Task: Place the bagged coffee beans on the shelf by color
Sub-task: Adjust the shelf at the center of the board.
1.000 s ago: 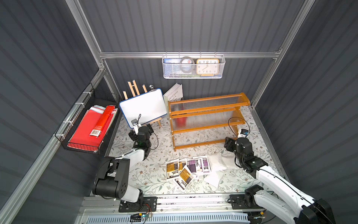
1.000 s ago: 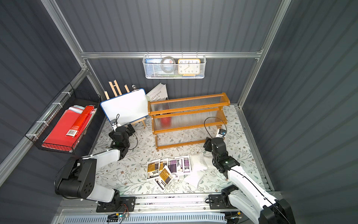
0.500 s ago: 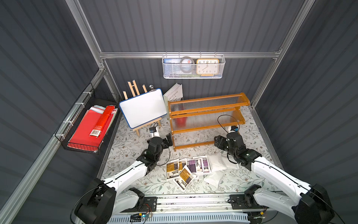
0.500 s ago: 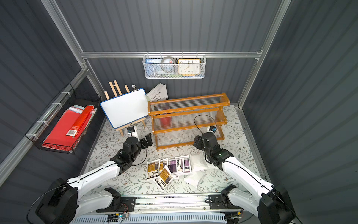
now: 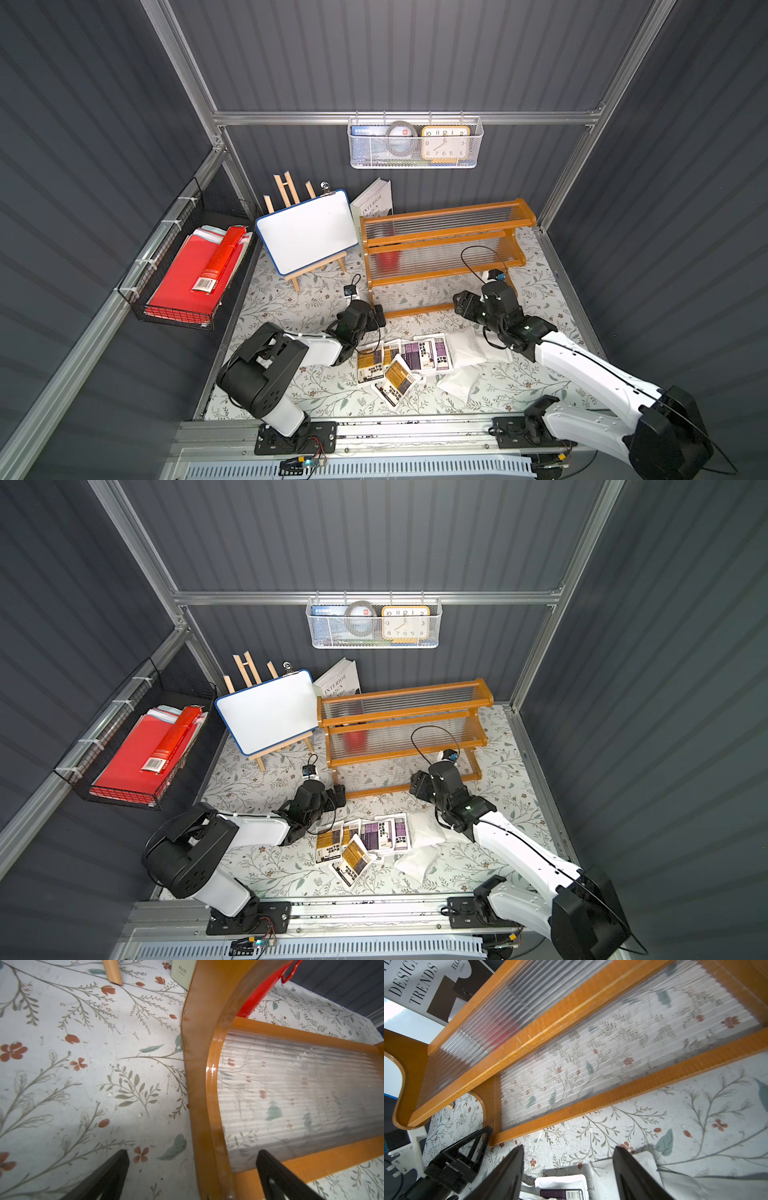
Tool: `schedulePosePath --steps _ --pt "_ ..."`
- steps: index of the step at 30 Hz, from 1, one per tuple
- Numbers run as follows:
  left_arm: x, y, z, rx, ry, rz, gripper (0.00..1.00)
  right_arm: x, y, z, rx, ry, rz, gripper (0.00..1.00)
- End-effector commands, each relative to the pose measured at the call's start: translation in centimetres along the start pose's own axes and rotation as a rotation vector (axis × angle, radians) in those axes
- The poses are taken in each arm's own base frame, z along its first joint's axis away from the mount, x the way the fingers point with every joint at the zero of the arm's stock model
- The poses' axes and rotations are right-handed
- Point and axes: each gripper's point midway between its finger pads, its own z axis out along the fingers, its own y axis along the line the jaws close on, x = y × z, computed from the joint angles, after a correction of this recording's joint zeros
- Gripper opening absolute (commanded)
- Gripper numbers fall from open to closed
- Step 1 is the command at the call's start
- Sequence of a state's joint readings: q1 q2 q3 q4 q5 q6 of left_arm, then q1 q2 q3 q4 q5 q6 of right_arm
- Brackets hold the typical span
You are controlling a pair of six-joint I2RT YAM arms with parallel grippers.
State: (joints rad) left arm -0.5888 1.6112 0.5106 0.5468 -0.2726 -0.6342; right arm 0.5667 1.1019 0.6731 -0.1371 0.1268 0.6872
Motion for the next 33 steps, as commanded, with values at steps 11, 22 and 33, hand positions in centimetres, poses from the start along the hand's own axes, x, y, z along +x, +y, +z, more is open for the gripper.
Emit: schedulePosePath --steps 11,22,33 --pt "0.6 5.6 1.5 -0.350 -0.001 0.018 0.99 0.2 0.6 -0.4 -0.010 0.017 -0.027 0.72" --pt "-0.9 9.8 0.4 -0.565 -0.003 -0.085 0.99 1.9 2.0 0.0 -0.041 0.071 -0.056 0.71" --pt "-4.7 9.3 -1.0 -0.610 -0.070 -0.072 0.99 5.8 3.3 0.7 -0.061 0.178 -0.146 0.71"
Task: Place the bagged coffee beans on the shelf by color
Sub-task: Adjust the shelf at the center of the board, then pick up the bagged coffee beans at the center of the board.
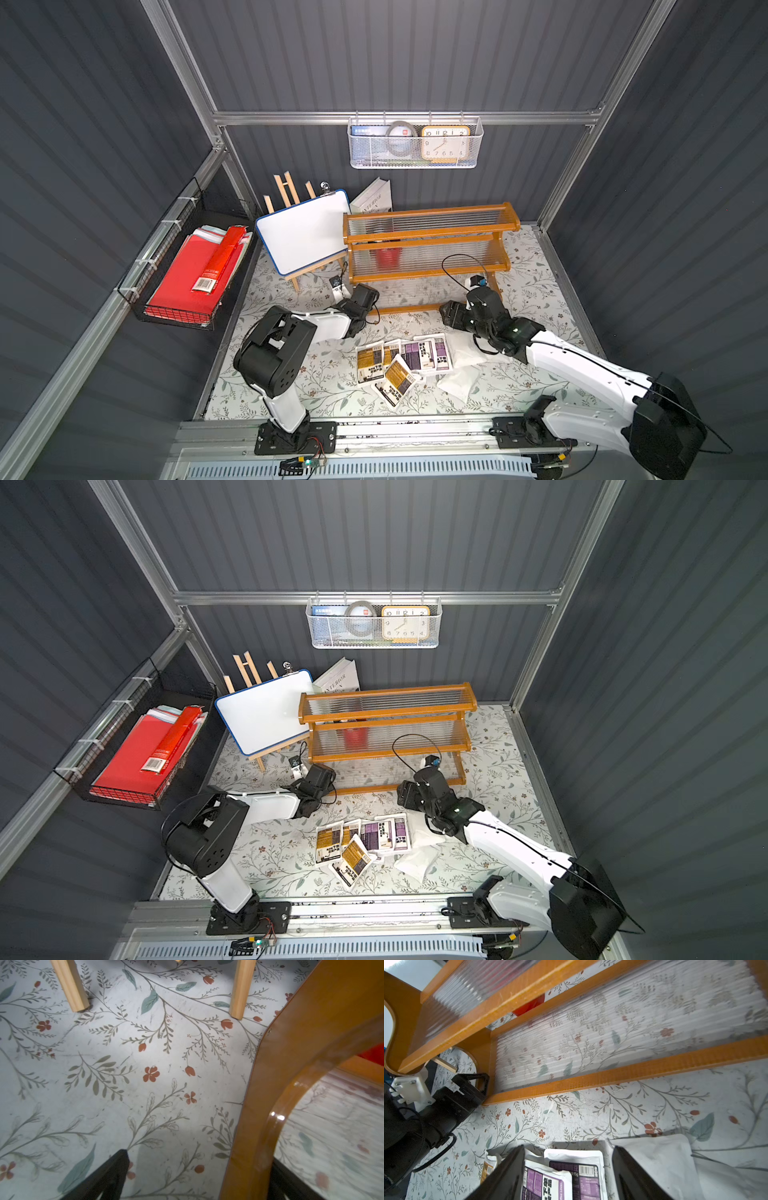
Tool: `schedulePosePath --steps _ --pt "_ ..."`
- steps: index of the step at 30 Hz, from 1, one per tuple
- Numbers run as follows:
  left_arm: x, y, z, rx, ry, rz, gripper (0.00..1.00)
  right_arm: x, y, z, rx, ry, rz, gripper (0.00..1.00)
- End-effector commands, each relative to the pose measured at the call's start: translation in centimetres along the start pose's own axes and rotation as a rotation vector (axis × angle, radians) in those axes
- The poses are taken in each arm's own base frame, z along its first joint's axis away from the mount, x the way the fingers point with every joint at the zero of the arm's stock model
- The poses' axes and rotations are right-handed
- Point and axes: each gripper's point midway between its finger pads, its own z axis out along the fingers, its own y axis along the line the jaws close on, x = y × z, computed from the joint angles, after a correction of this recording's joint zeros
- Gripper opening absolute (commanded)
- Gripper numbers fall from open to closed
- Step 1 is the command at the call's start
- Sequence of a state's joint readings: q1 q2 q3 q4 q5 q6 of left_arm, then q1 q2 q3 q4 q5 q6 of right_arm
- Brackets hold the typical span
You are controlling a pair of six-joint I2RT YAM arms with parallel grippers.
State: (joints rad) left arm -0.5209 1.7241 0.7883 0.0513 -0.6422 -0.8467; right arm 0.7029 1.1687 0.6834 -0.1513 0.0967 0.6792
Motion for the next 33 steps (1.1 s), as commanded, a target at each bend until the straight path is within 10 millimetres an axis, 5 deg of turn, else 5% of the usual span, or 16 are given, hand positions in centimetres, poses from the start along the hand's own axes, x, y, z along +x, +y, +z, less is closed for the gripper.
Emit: schedulePosePath --steps 1,10,16,24,29,33 --pt "-1.6 1.9 -1.1 -0.068 -0.034 0.025 0.99 1.4 0.8 0.3 -0.008 0.056 -0.065 0.71" --pt "-1.7 1.7 -5.9 0.085 -0.040 0.062 0.99 8.4 6.2 0.8 -0.148 0.256 -0.401 0.70" --pt "0.2 0.5 -8.9 0.278 -0.010 0.155 0.99 12.3 9.5 0.2 -0.329 0.398 -0.519 0.55" --pt "3.8 -5.2 -13.6 0.551 0.076 0.332 0.98 15.1 10.5 0.5 -0.446 0.504 -0.544 0.49" --pt "6.1 -5.7 -13.4 0.581 0.140 0.383 0.99 17.2 10.3 0.9 -0.429 0.572 -0.577 0.51" --pt "5.7 -5.3 -13.6 0.573 0.116 0.373 0.99 18.0 9.8 1.3 -0.402 0.584 -0.605 0.53"
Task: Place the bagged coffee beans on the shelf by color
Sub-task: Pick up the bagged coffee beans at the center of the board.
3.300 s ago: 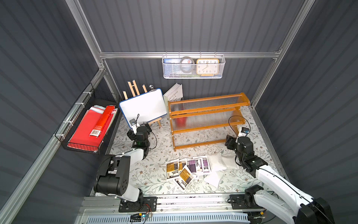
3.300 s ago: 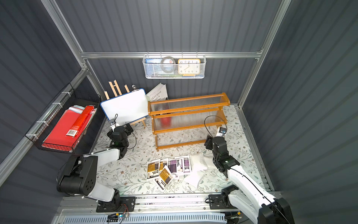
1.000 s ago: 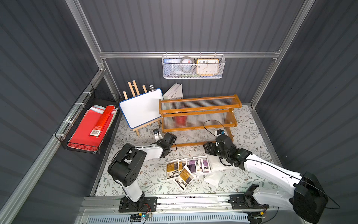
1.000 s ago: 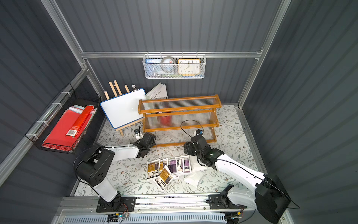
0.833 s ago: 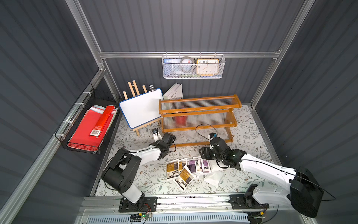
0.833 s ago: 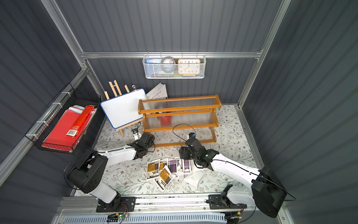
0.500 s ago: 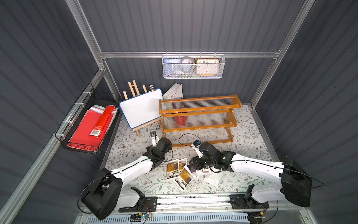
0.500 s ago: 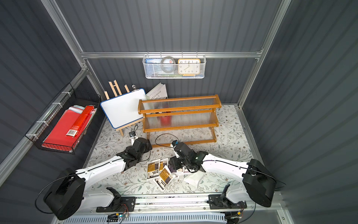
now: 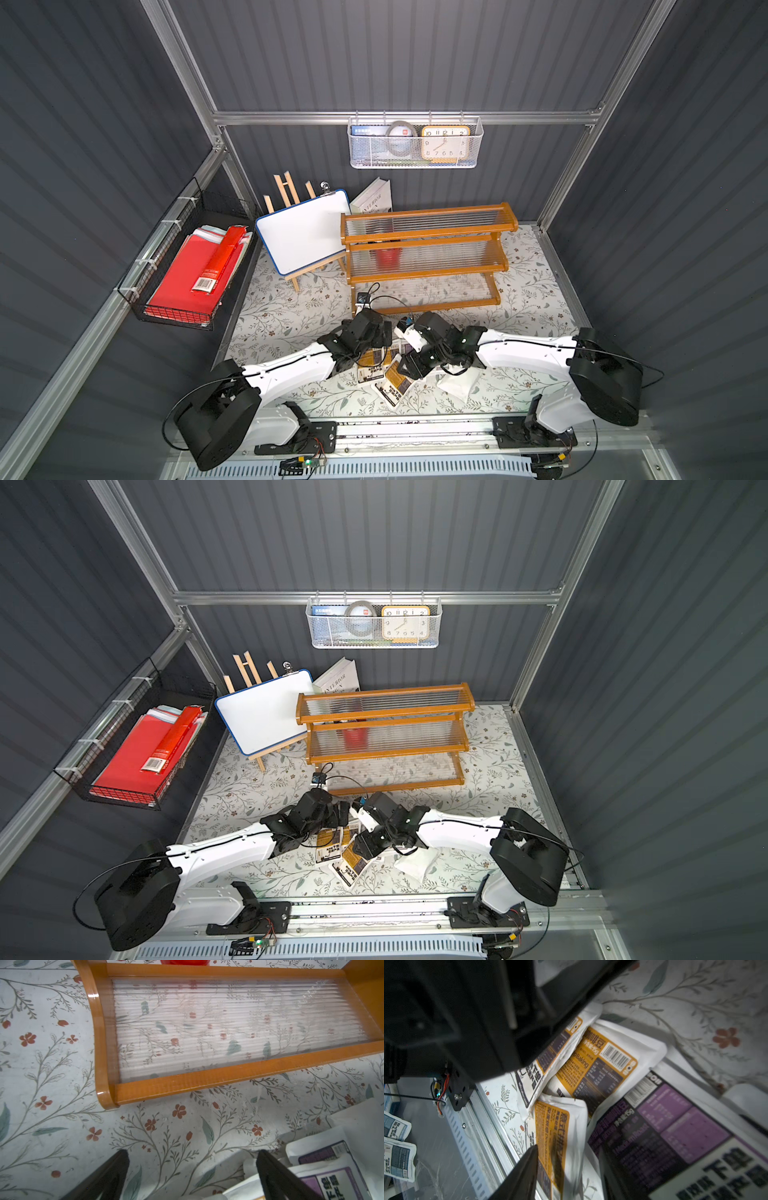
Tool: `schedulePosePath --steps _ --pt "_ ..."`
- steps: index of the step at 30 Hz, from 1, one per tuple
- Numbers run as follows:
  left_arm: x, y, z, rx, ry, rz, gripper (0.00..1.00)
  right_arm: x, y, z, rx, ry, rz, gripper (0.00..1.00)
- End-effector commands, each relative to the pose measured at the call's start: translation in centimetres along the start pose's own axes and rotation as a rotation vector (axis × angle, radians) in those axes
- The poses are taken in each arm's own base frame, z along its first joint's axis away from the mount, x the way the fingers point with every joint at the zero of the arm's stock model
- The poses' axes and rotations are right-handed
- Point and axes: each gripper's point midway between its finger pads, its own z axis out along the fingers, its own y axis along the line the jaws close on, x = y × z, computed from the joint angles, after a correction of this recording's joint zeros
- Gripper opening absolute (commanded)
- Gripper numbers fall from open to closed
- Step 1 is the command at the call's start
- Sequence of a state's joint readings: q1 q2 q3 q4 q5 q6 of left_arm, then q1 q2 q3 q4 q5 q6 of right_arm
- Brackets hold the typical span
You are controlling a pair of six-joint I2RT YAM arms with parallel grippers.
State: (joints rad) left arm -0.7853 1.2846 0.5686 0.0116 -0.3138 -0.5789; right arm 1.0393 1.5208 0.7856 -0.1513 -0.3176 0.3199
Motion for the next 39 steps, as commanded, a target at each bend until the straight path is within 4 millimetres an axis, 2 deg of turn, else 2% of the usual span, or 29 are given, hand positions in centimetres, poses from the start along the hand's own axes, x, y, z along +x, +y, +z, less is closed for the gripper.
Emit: schedulePosePath --steps 1,3,4,6,8,11,18,22,25,29,32,35,39 --pt "-0.7 -0.5 -0.7 0.024 -0.024 0.006 0.99 0.0 0.5 0.3 -0.002 0.013 -0.033 0.53" --pt "-1.0 -0.6 -1.0 0.034 -0.035 -0.005 0.99 -0.2 0.7 0.5 -0.015 0.008 -0.032 0.49" --pt "-1.1 -0.7 -1.1 0.039 -0.041 -0.013 0.99 -0.1 0.8 0.6 -0.023 0.009 -0.032 0.41" --pt "-1.3 -0.8 -1.2 0.043 -0.040 -0.026 0.99 -0.2 1.4 0.7 -0.055 0.013 -0.038 0.15" --pt "-1.3 -1.1 -1.3 0.056 -0.037 -0.023 0.99 -0.2 1.6 0.6 -0.065 0.022 -0.039 0.00" --pt "-1.7 -2.0 -1.4 0.102 -0.038 -0.011 0.99 -0.1 2.1 -0.1 -0.083 0.021 -0.058 0.00" --pt "-3.4 -5.2 -2.2 0.214 -0.018 0.078 0.99 -0.8 3.2 -3.7 -0.140 0.023 -0.126 0.00" --pt "-3.3 -7.0 -3.0 0.308 0.013 0.153 0.99 -2.3 3.4 -6.8 -0.240 -0.022 -0.135 0.00" --pt "-2.8 -8.7 -4.6 0.445 0.039 0.207 0.99 -3.9 2.5 -9.1 -0.322 -0.091 -0.104 0.00" --pt "-2.8 -9.1 -6.9 0.603 0.049 0.210 0.99 -6.2 1.0 -11.4 -0.374 -0.179 -0.073 0.00" --pt "-4.0 -8.6 -8.3 0.692 0.026 0.184 0.99 -7.2 0.3 -12.0 -0.386 -0.192 -0.070 0.00" --pt "-4.9 -8.2 -8.6 0.714 0.007 0.192 0.99 -7.0 -0.2 -11.3 -0.389 -0.137 -0.062 0.00" --pt "-3.9 -9.4 -9.1 0.829 0.039 0.203 0.99 -7.4 -0.8 -10.7 -0.369 -0.117 -0.047 0.00"
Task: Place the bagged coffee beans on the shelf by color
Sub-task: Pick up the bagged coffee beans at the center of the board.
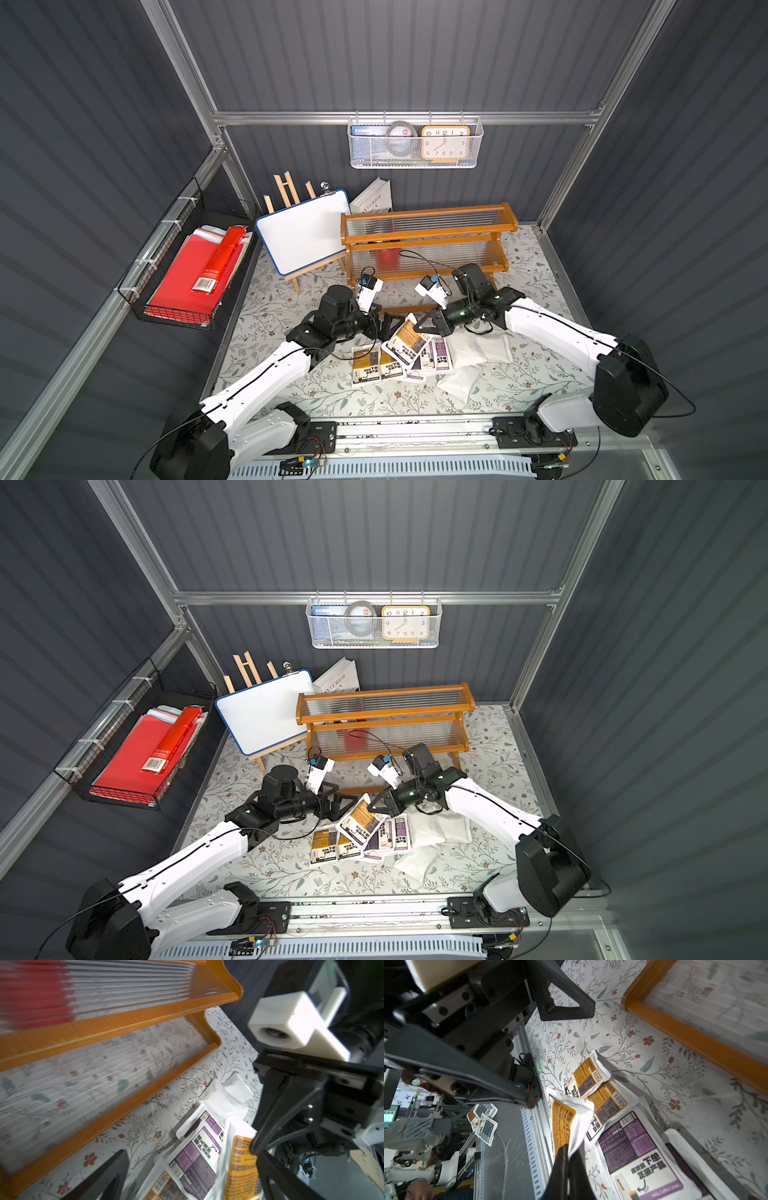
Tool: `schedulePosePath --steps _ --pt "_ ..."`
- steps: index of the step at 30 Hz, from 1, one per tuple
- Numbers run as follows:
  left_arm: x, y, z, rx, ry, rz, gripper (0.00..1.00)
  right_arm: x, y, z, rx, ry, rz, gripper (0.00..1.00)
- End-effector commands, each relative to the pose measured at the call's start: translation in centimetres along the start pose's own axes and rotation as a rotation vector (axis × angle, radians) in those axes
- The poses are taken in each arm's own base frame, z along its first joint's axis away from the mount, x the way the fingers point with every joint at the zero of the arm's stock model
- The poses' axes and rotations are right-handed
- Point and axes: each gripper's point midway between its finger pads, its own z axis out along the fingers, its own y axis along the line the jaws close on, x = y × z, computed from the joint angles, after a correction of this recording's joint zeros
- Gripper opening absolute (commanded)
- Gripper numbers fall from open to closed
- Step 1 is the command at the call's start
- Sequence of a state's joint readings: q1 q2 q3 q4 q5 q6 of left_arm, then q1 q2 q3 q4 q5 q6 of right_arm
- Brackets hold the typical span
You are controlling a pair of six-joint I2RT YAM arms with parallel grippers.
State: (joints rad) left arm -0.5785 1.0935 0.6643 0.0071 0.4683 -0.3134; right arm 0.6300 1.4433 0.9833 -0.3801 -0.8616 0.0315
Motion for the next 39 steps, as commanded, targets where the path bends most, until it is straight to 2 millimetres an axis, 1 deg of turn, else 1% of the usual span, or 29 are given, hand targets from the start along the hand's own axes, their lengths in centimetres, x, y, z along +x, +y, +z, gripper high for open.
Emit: schedulePosePath --steps 1,5,8,11,13,15,18,20,21,23,24,25,26,28,30,31,32,34,35,36,38,39 --pt "1.4 -2.4 0.3 0.172 0.051 0.038 0.98 -0.1 0.4 0.0 -0.020 0.020 -0.012 0.00" --pt "2.1 -2.3 0.9 0.194 0.081 0.037 0.97 -2.2 0.4 -0.5 0.014 -0.026 -0.046 0.00" --pt "2.0 -2.2 0.9 0.188 0.070 0.045 0.90 -3.4 0.5 -0.7 0.033 -0.050 -0.065 0.00" --pt "2.0 -2.1 0.9 0.182 0.067 0.044 0.83 -4.1 0.5 -0.8 0.042 -0.050 -0.080 0.00" --pt "2.1 -2.0 0.9 0.182 0.072 0.050 0.73 -4.4 0.3 -0.8 0.057 -0.047 -0.083 0.00" --pt "2.1 -2.2 0.8 0.188 0.070 0.054 0.55 -4.7 0.2 -0.8 0.063 -0.040 -0.087 0.00" --pt "1.9 -2.4 0.5 0.192 0.063 0.062 0.31 -4.9 -0.2 -0.8 0.087 -0.025 -0.093 0.00" --pt "1.7 -2.5 0.4 0.193 0.058 0.067 0.17 -4.9 -0.5 -1.0 0.111 -0.029 -0.098 0.00" --pt "1.6 -2.5 0.3 0.192 0.056 0.067 0.11 -4.9 -0.6 -1.1 0.127 -0.033 -0.099 0.00" --pt "1.6 -2.5 0.3 0.189 0.057 0.061 0.04 -5.0 -0.8 -1.3 0.150 -0.038 -0.101 0.00" --pt "1.6 -2.5 0.4 0.191 0.058 0.059 0.01 -5.0 -0.9 -1.5 0.159 -0.044 -0.101 0.03" --pt "1.6 -2.5 0.4 0.189 0.057 0.055 0.00 -5.1 -0.9 -1.6 0.171 -0.050 -0.099 0.11" --pt "1.3 -2.3 0.5 0.178 0.051 0.051 0.00 -5.5 -1.1 -1.9 0.195 -0.073 -0.094 0.22" --pt "0.7 -1.5 0.7 0.128 0.026 0.025 0.00 -6.6 -1.7 -2.7 0.262 -0.143 -0.066 0.39" --pt "-0.8 -0.7 0.7 0.067 -0.034 -0.016 0.00 -7.9 -2.4 -4.0 0.339 -0.264 -0.015 0.58" --pt "-1.8 -0.4 0.5 0.042 -0.074 -0.040 0.00 -8.5 -2.3 -4.7 0.352 -0.329 0.006 0.64" --pt "-3.0 -0.4 0.1 0.028 -0.124 -0.064 0.00 -8.9 -2.4 -5.5 0.365 -0.404 0.048 0.66" --pt "-5.3 -1.1 -0.8 0.029 -0.204 -0.065 0.00 -9.9 -2.0 -6.8 0.353 -0.566 0.134 0.67" --pt "-6.4 -1.3 -1.4 0.022 -0.238 -0.068 0.00 -9.8 -1.7 -7.3 0.344 -0.635 0.177 0.67" --pt "-7.3 -1.6 -1.9 0.014 -0.266 -0.068 0.00 -9.9 -1.0 -7.9 0.336 -0.704 0.193 0.67" --pt "-8.4 -2.7 -2.9 0.042 -0.292 -0.050 0.00 -9.8 0.4 -7.8 0.343 -0.751 0.174 0.67" --pt "-8.4 -3.2 -3.0 0.063 -0.278 -0.042 0.00 -9.8 0.9 -7.6 0.368 -0.751 0.161 0.67"
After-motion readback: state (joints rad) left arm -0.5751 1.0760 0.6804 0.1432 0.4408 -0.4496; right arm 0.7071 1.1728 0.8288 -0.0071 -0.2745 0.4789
